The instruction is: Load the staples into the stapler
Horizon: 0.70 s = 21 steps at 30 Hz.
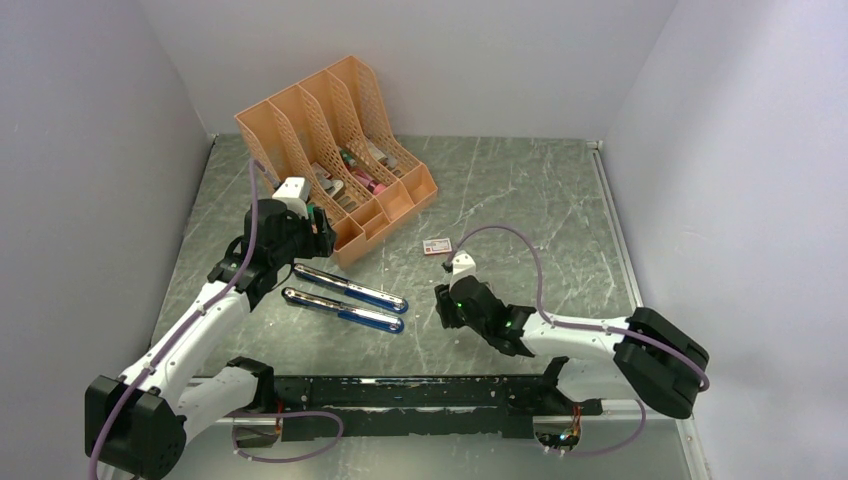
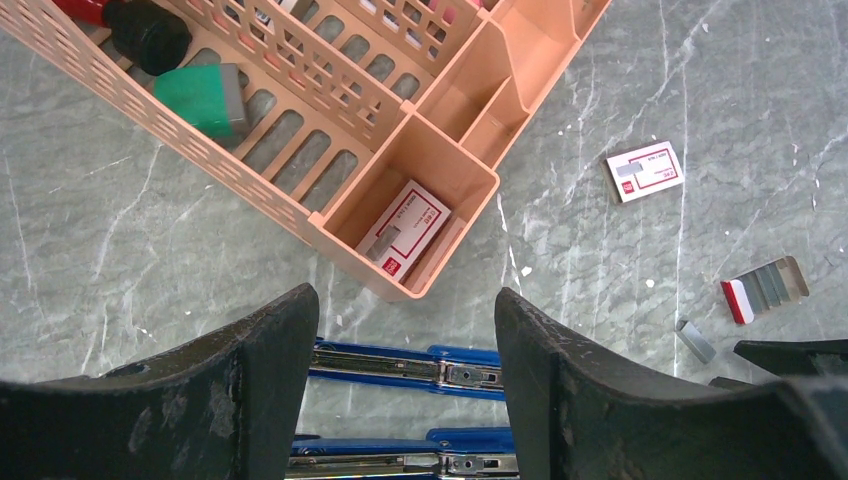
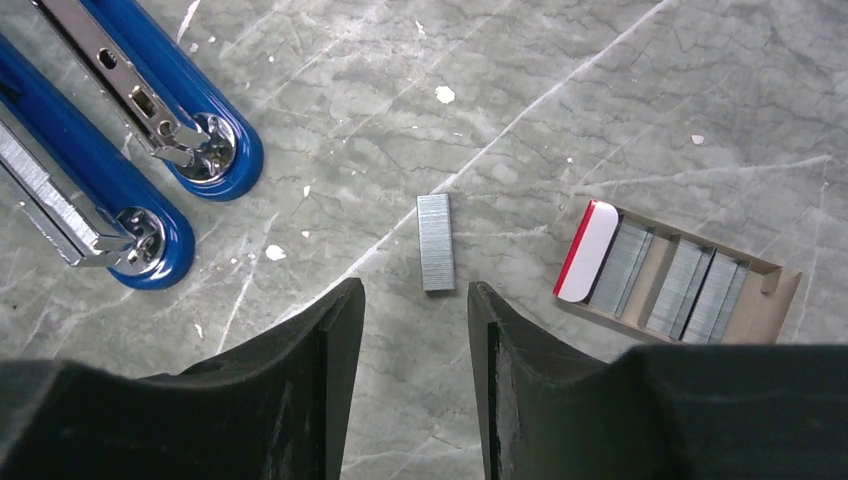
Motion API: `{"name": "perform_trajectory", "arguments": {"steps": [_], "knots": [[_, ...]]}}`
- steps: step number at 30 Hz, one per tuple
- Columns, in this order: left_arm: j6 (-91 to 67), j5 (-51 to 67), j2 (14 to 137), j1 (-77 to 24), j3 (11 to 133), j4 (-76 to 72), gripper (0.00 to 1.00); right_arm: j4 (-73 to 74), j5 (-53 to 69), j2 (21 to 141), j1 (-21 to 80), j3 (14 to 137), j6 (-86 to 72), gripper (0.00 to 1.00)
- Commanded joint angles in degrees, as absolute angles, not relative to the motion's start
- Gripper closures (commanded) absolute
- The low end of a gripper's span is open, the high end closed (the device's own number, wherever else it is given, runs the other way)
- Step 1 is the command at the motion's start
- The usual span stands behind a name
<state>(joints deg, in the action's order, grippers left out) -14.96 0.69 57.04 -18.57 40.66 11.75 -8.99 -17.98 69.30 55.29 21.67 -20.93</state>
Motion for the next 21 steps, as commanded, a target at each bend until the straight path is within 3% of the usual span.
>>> {"name": "perform_trajectory", "arguments": {"steps": [1, 21], "knots": [[-14.7, 1.8, 57.1, -17.9, 41.8, 9.6, 0.30, -14.9, -19.5, 70.4, 55.2, 20.0, -22.0, 0.54], [-14.7, 2.0, 57.1, -17.9, 41.8, 9.6, 0.30, -14.8, -24.1, 78.7, 57.3, 21.8, -23.0, 0.61]]}}
